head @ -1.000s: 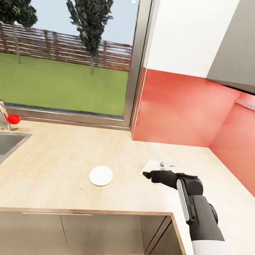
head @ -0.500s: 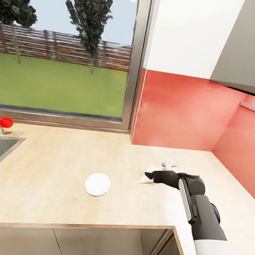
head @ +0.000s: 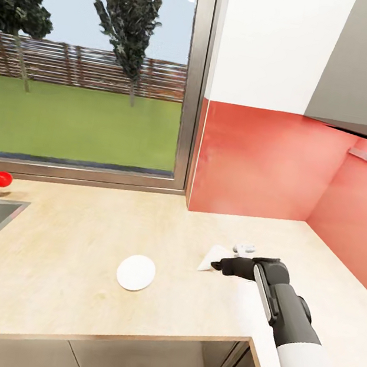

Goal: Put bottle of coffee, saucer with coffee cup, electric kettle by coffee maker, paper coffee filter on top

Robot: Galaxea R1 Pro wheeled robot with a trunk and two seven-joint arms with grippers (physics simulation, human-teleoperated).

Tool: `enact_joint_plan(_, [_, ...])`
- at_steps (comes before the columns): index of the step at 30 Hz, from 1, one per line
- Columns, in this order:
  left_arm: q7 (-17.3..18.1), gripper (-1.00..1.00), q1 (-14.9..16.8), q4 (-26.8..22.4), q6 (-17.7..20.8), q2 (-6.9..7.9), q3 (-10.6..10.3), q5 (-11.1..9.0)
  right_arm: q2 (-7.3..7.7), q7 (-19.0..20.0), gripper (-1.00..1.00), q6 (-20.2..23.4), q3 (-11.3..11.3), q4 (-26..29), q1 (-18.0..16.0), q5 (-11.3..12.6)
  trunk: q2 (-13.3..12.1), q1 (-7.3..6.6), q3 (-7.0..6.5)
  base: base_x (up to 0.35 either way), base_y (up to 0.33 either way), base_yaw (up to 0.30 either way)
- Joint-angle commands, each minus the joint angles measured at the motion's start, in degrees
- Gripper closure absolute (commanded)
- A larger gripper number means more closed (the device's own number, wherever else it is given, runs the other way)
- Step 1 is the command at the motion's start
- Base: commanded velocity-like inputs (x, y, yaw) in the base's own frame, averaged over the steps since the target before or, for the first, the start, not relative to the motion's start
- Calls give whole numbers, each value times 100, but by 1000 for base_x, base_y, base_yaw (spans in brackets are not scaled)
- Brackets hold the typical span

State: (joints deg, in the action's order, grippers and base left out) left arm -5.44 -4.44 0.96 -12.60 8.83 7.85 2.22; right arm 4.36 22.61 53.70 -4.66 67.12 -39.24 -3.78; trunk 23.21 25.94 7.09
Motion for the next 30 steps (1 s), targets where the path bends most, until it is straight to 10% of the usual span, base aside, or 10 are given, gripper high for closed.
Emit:
enact_joint_plan(1, [-10,-100,4,10,-32,-3,35,24,4,33,-100,18,-12,-5,-5,-45,11,6,10,260,0,0])
enact_joint_plan(30, [-10,-100,4,13,-32,-9,34,24,12,42,-100,1,-7,-27,-5,-56,11,6,10,71,0,0])
